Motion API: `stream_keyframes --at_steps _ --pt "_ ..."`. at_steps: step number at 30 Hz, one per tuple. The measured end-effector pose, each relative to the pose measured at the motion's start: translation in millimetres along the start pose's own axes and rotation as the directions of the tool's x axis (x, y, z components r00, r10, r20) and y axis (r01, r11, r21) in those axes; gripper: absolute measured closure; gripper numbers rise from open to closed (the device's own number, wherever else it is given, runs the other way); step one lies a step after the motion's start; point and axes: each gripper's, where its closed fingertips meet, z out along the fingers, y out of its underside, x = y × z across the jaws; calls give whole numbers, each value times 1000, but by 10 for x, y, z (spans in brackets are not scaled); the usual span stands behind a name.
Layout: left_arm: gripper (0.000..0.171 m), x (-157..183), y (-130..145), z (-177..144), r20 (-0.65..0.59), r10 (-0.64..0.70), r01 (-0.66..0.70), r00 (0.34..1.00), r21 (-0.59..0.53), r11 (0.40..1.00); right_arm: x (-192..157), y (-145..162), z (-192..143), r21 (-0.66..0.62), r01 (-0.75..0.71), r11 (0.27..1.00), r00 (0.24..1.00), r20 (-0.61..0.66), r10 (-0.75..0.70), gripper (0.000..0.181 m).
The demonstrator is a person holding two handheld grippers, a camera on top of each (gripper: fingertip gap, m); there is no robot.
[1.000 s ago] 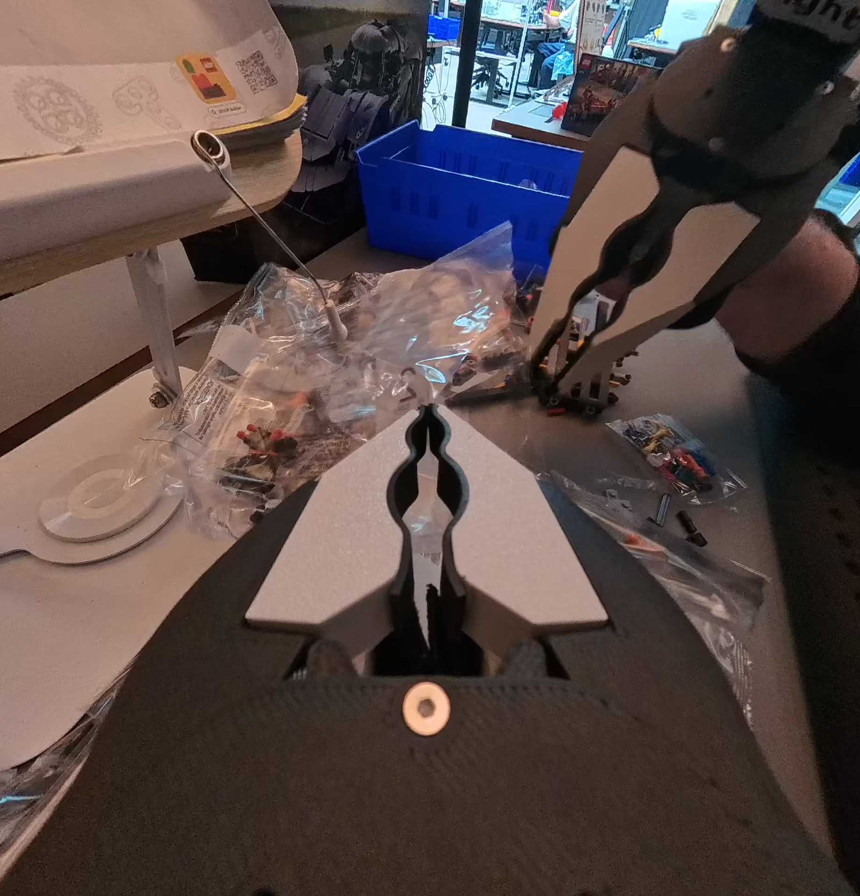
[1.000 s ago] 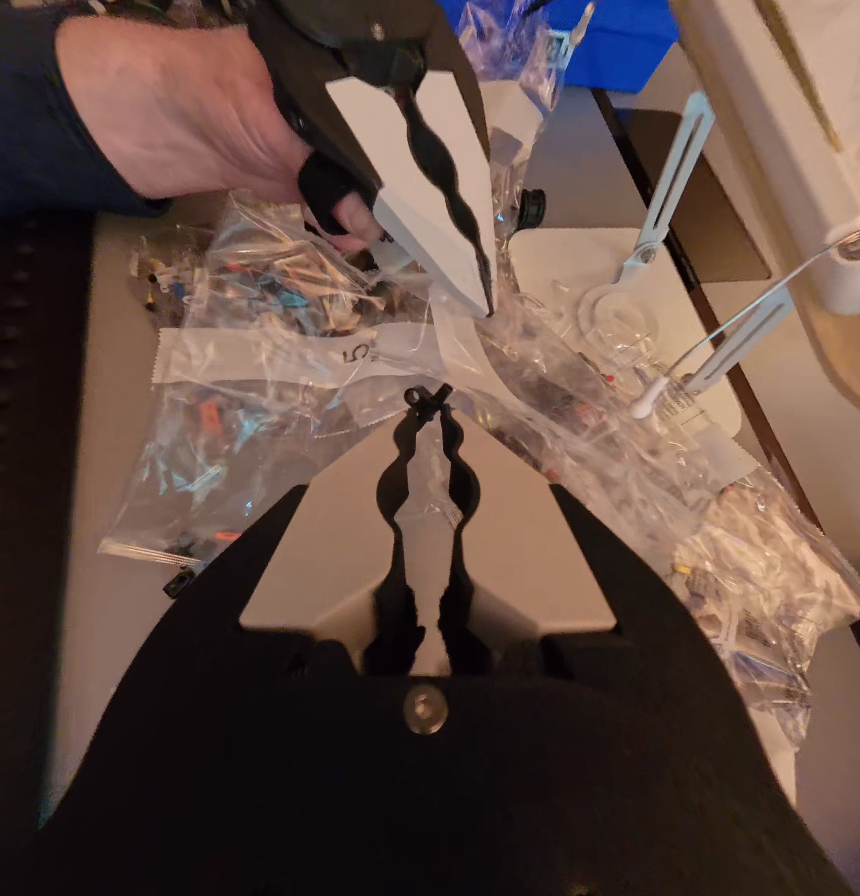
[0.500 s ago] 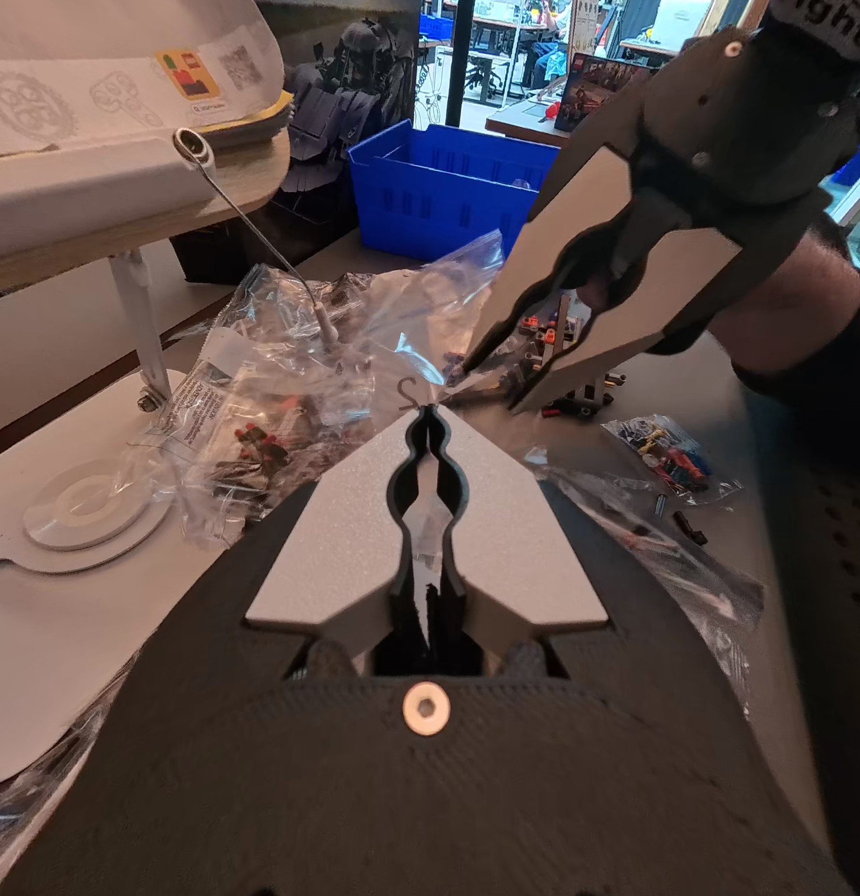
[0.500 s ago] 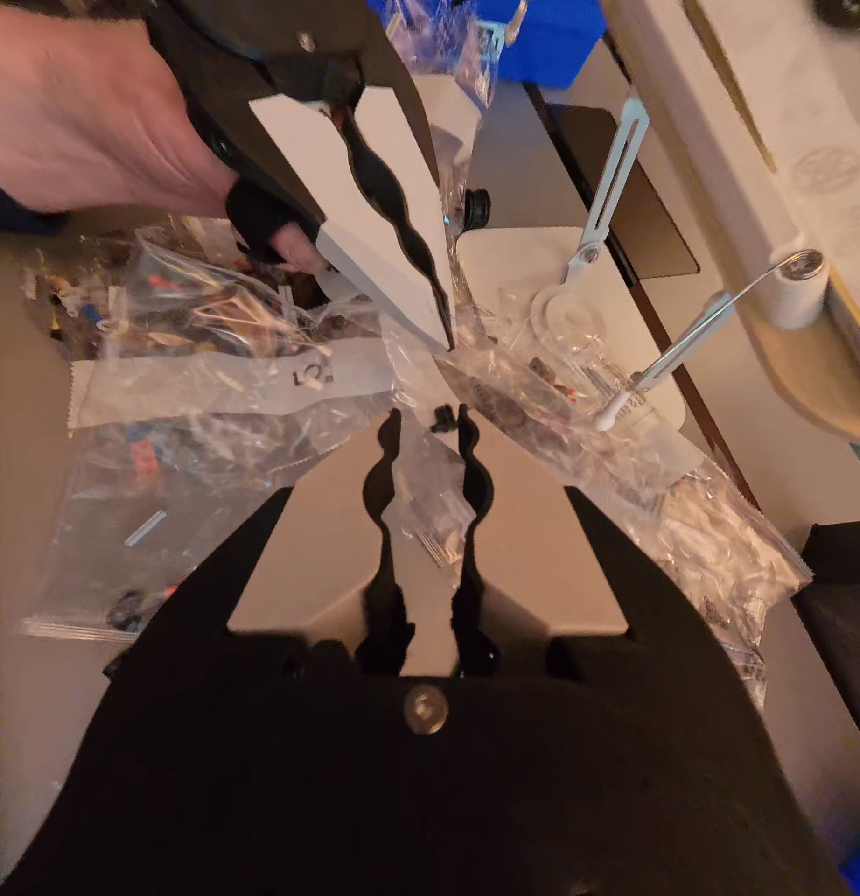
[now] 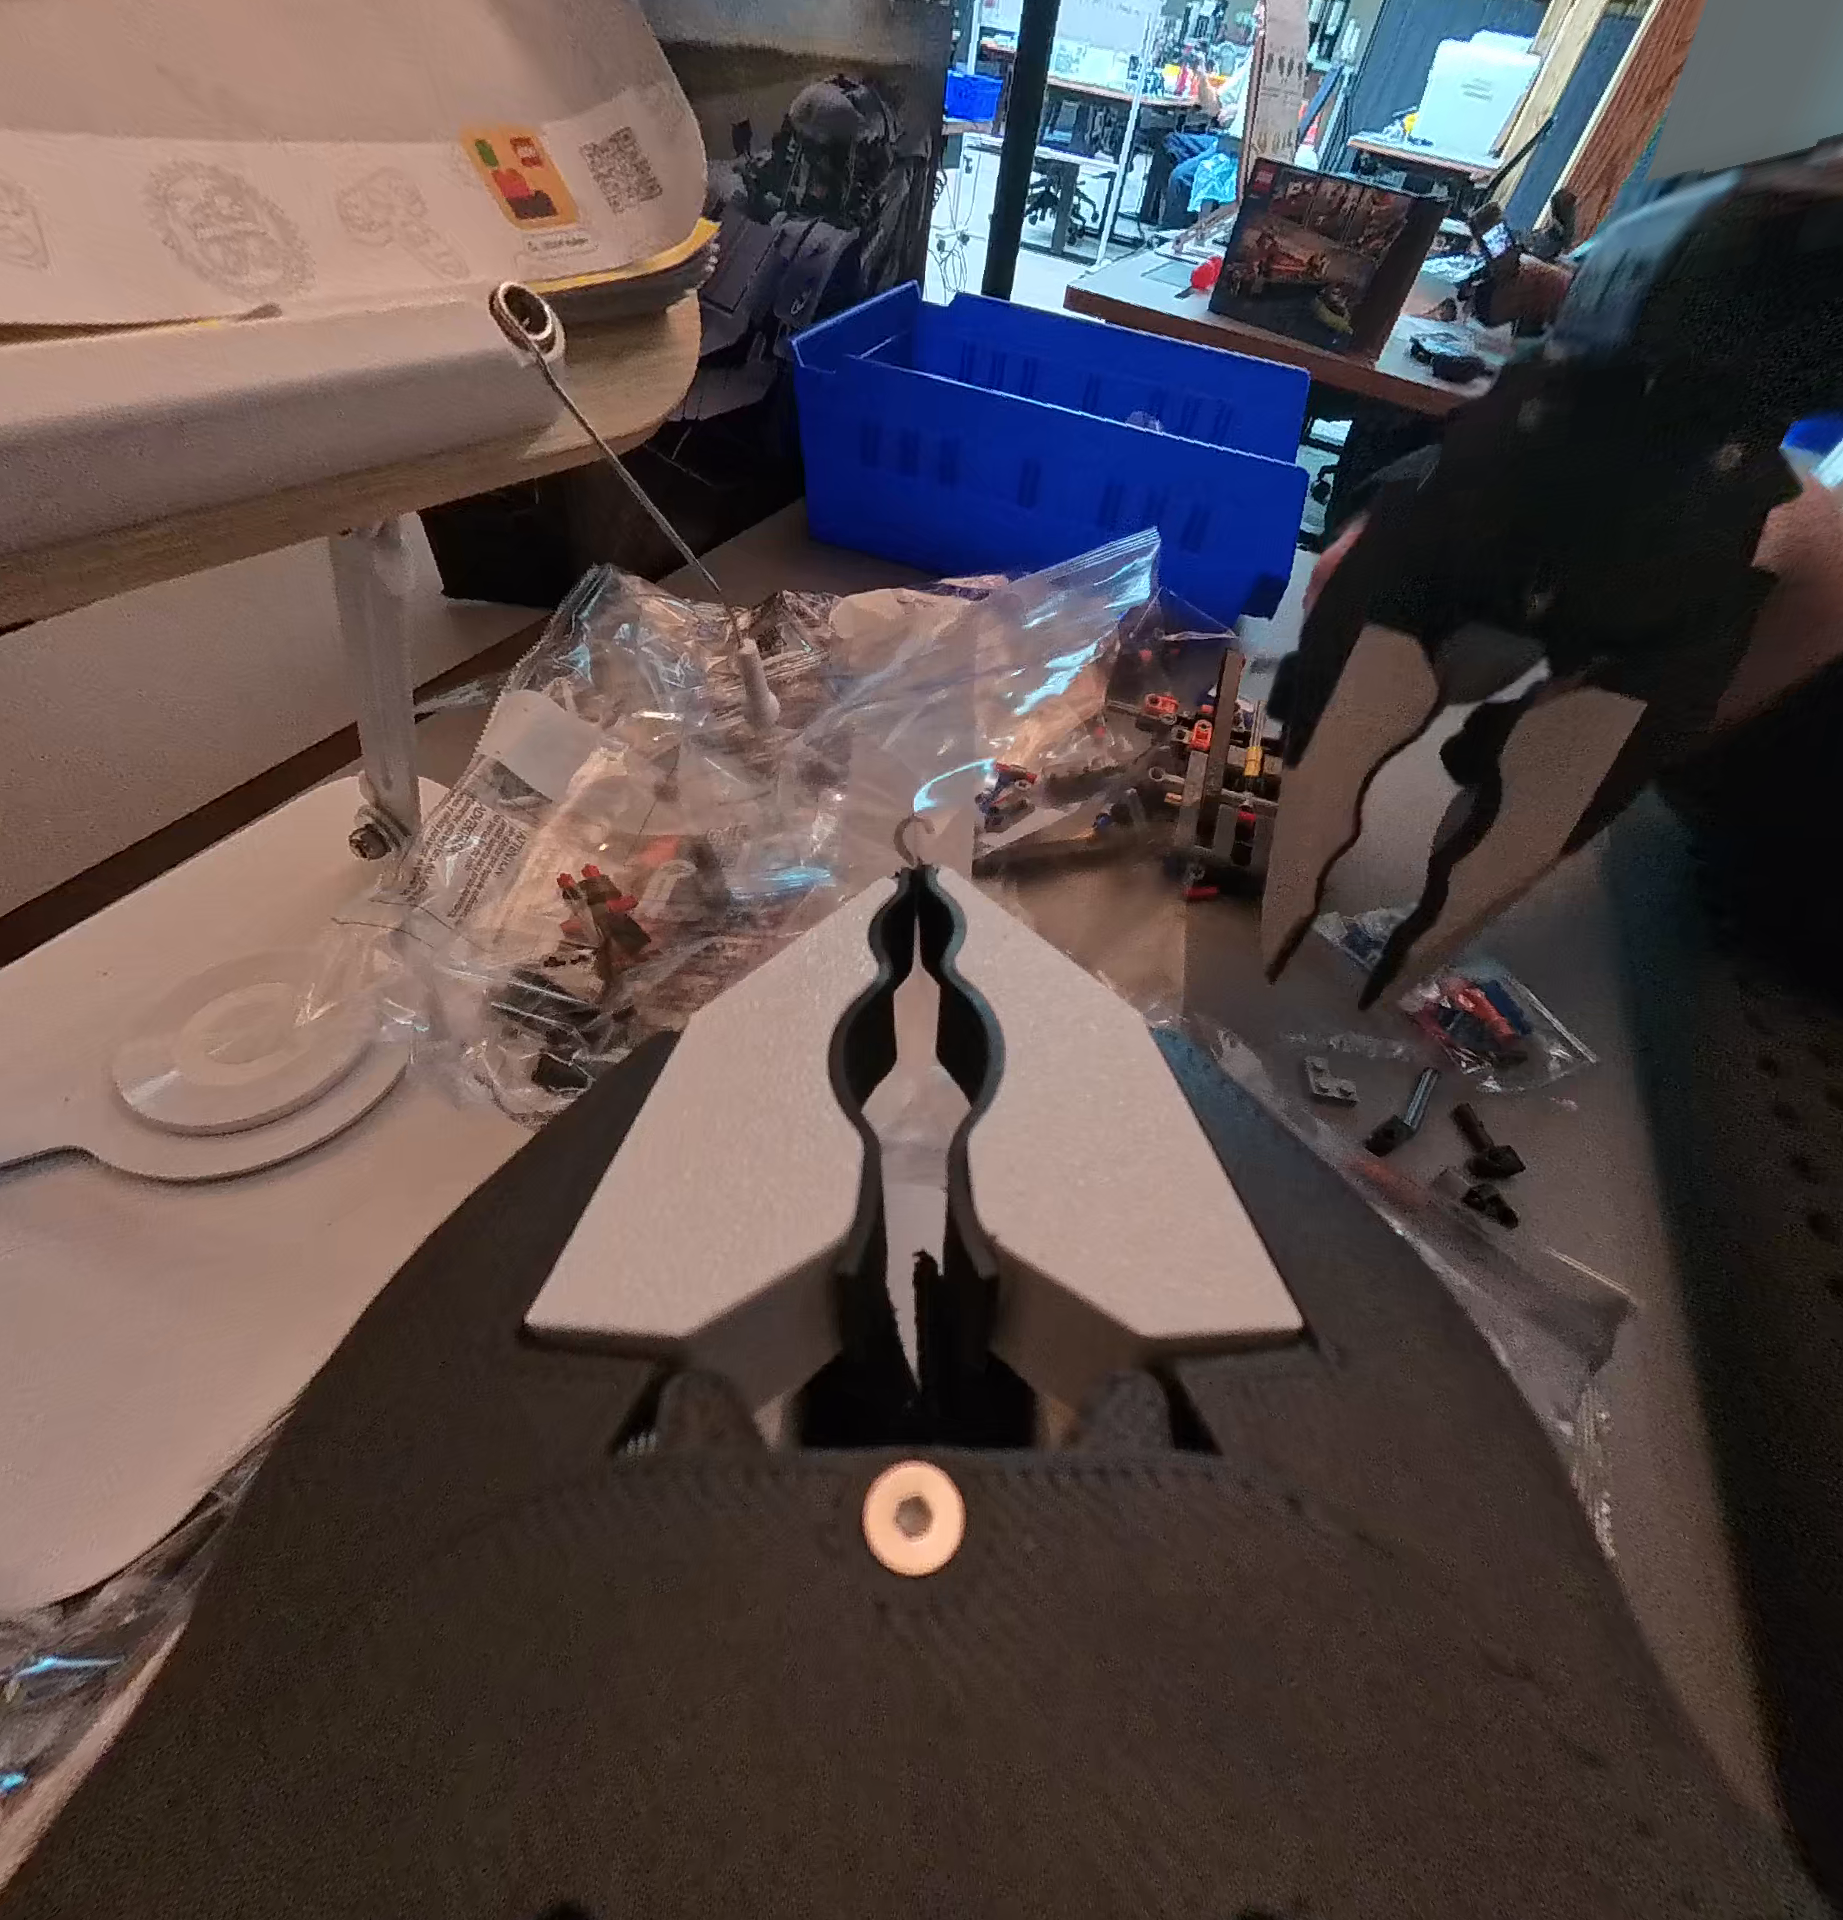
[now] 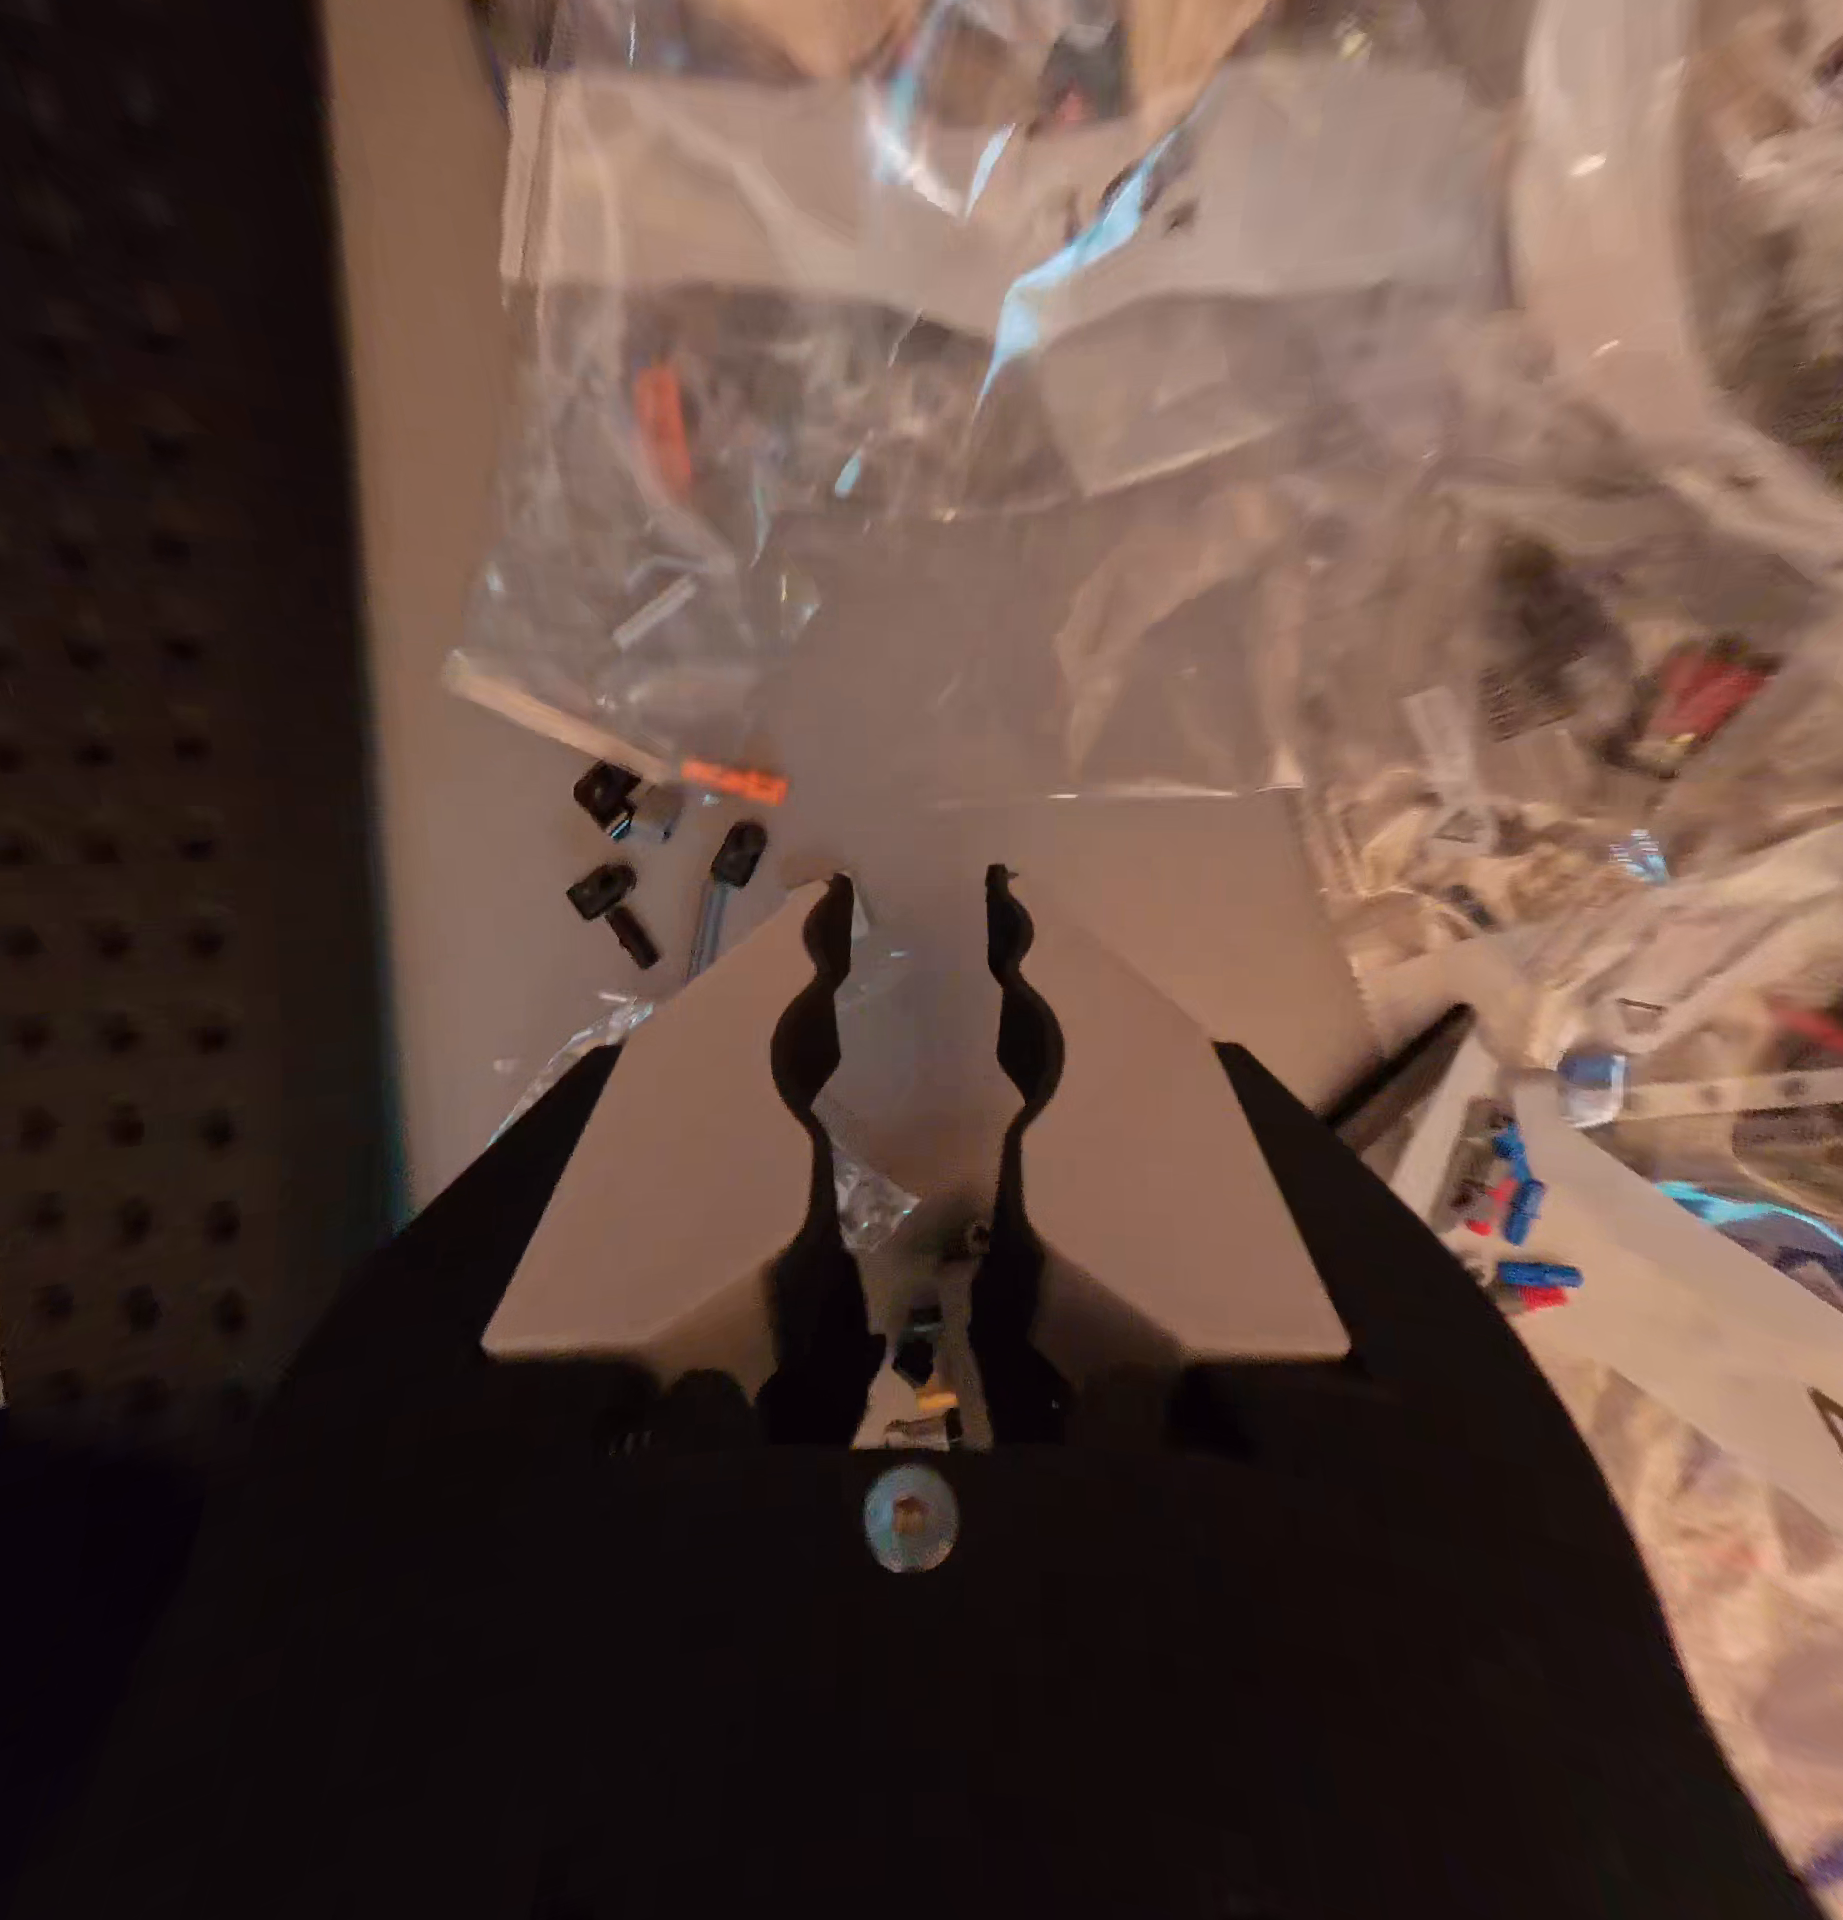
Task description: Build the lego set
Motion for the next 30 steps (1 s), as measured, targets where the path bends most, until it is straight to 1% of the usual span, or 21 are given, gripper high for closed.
stream_keyframes --at_steps 8,13,14,16,22,24,26,30 --pt "171 15 -5 -4 -3 5 -5 1000 -1 1000 -106 269 275 -177 47 983 997 62 -37 159" --pt "171 21 -10 -7 -4 7 -7 1000 -1 1000 -83 255 310 -178 63 982 997 51 -54 170" --pt "171 20 -12 -8 -4 7 -7 1000 0 1000 -108 246 311 -172 73 982 996 63 -63 175" --pt "171 19 -12 -10 -3 8 -8 1000 0 1000 -151 227 328 -163 91 982 994 81 -79 175" --pt "171 23 -10 -4 -5 9 -9 1000 -2 1000 -150 221 331 -168 96 981 993 77 -84 176" --pt "171 26 -9 -3 -5 10 -10 1000 -3 1000 -139 211 312 -157 92 983 994 72 -81 176" --pt "171 29 -13 -4 -5 12 -12 1000 -3 1000 -131 147 249 -112 85 990 995 65 -78 177" --pt "171 45 -16 1 -7 17 -17 1000 -6 1000 -65 -155 33 50 100 994 995 2 -100 177"
